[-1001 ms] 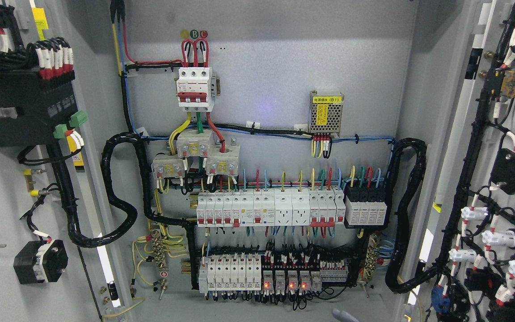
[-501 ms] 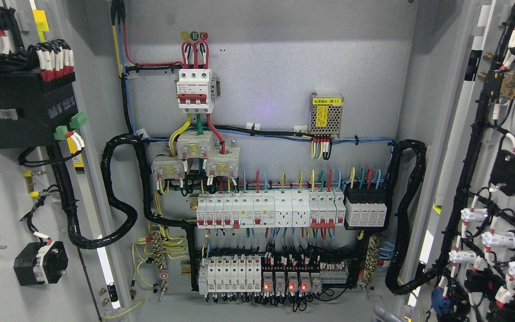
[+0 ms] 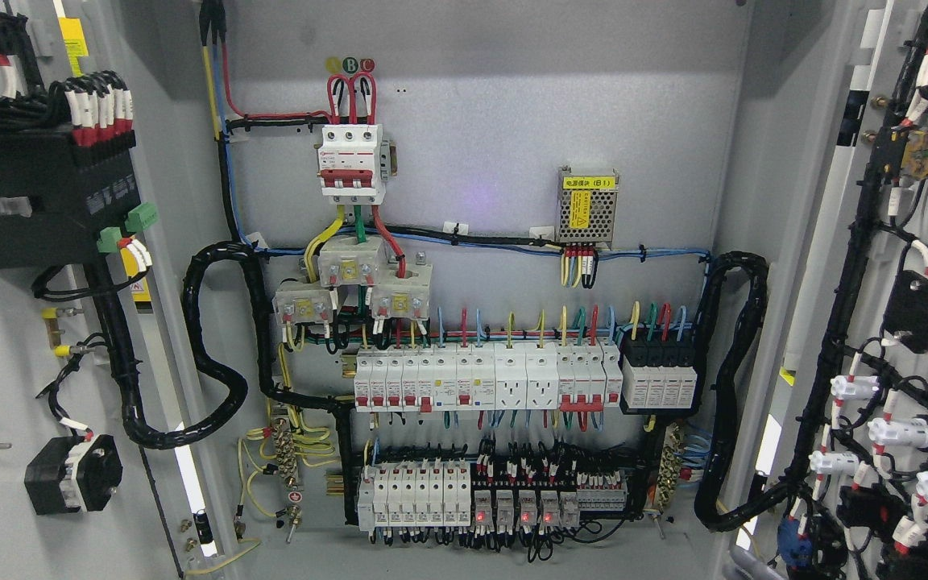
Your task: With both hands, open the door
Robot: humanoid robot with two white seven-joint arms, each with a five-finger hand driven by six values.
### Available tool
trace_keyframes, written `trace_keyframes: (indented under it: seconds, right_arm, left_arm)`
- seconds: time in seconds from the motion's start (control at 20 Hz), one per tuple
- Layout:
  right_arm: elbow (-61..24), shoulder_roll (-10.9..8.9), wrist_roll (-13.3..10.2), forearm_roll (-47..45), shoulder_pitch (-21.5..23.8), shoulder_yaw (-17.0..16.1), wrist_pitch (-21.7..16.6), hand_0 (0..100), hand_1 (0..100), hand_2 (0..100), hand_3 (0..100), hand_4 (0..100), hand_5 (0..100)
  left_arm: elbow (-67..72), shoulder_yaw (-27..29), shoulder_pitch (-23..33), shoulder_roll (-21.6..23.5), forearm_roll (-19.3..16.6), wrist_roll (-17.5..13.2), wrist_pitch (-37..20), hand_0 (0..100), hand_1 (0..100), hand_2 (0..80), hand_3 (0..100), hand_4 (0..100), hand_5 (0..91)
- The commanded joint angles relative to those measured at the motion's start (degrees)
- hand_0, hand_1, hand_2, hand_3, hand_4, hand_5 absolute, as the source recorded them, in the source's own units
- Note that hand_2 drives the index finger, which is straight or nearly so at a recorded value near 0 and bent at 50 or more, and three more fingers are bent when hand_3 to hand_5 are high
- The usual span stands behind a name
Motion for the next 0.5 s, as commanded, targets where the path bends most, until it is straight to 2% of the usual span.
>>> trace_keyframes:
  seconds: [0.0, 0.1, 0.25, 0.35, 0.45]
  right_arm:
    - [-0.7, -0.48, -0.2, -0.3, 0.0, -4.6, -0.1, 0, 50, 4, 0, 0, 0]
    - [-0.8, -0.48, -0.2, -0.3, -0.2, -5.2, -0.1, 0, 50, 4, 0, 0, 0]
    - [-0.8, -0.22, -0.4, -0.3, -0.1, -6.2, -0.1, 0, 50, 4, 0, 0, 0]
    - [-0.7, -0.31, -0.4, -0.3, -0.1, -6.3, -0.7, 0, 50, 4, 0, 0, 0]
    - [-0.7, -0.31, -0.4, -0.3, -0.1, -6.3, -2.1, 0, 50, 4, 0, 0, 0]
  left_arm:
    - [-8.6, 7.7, -0.7, 1.1, 1.1, -0.3, -2.0, 12, 56, 0.0, 0, 0, 0.0]
    - [-8.6, 11.2, -1.3, 0.9, 4.4, -0.4, -2.0, 12, 56, 0.0, 0, 0, 0.0]
    - [-8.5, 14.6, -1.7, 0.9, 11.8, -0.4, -1.9, 12, 56, 0.0, 0, 0, 0.0]
    - [-8.5, 15.5, -1.5, 1.0, 13.8, -0.4, -1.9, 12, 56, 0.0, 0, 0, 0.0]
    - [-8.6, 16.5, -1.5, 0.9, 13.8, -1.8, -2.4, 12, 56, 0.0, 0, 0, 0.0]
